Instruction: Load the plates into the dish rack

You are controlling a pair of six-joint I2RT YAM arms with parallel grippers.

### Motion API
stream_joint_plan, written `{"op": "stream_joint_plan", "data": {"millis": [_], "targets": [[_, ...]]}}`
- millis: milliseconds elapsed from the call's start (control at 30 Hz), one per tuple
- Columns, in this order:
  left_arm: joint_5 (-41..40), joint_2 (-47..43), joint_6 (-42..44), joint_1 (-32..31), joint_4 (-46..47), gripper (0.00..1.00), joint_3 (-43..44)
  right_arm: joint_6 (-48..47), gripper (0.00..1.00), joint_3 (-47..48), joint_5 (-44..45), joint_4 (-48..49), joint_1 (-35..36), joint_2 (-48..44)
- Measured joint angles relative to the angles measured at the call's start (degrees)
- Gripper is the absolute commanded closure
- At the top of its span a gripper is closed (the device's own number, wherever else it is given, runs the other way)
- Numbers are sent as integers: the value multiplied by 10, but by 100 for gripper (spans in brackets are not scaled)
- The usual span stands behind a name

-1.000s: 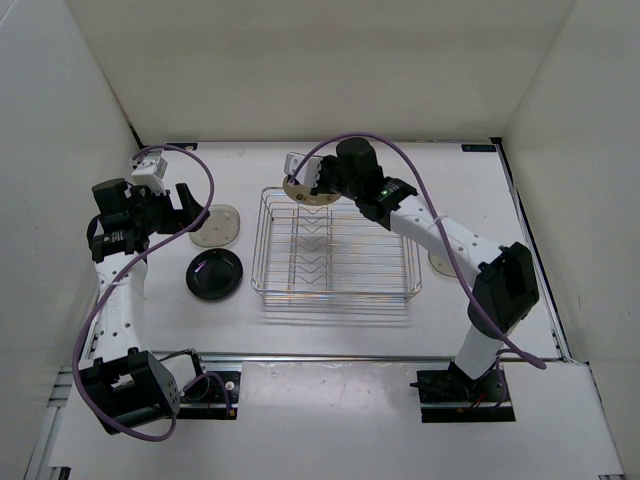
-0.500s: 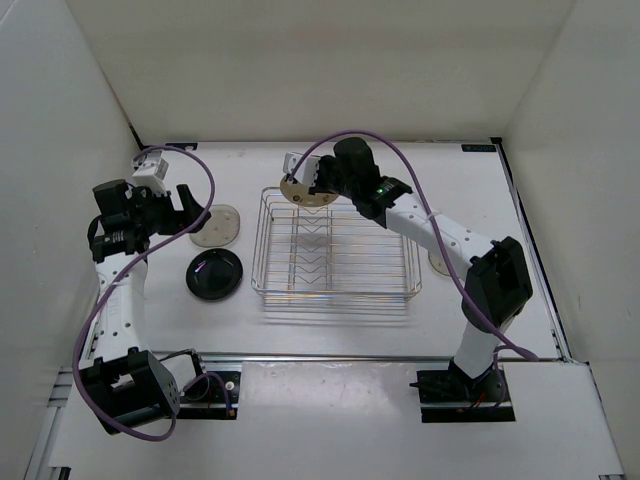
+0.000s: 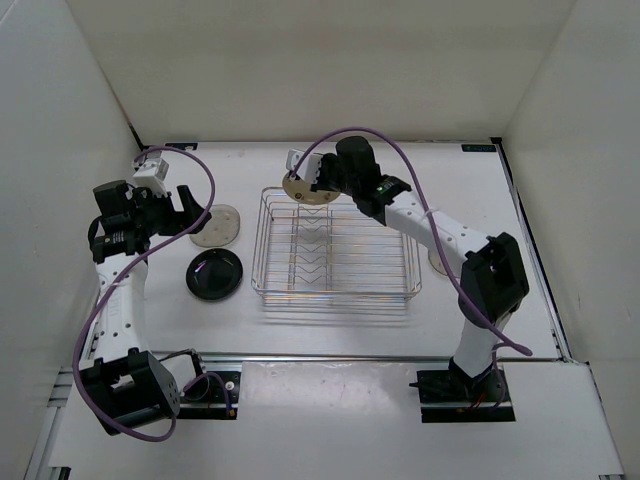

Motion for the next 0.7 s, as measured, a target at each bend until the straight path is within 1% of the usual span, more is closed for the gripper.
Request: {"op": "stream_joint_plan", "data": {"millis": [700], "targets": [[0, 0, 0, 1, 0, 0, 0, 28, 100, 3, -2, 2, -4, 19]]}}
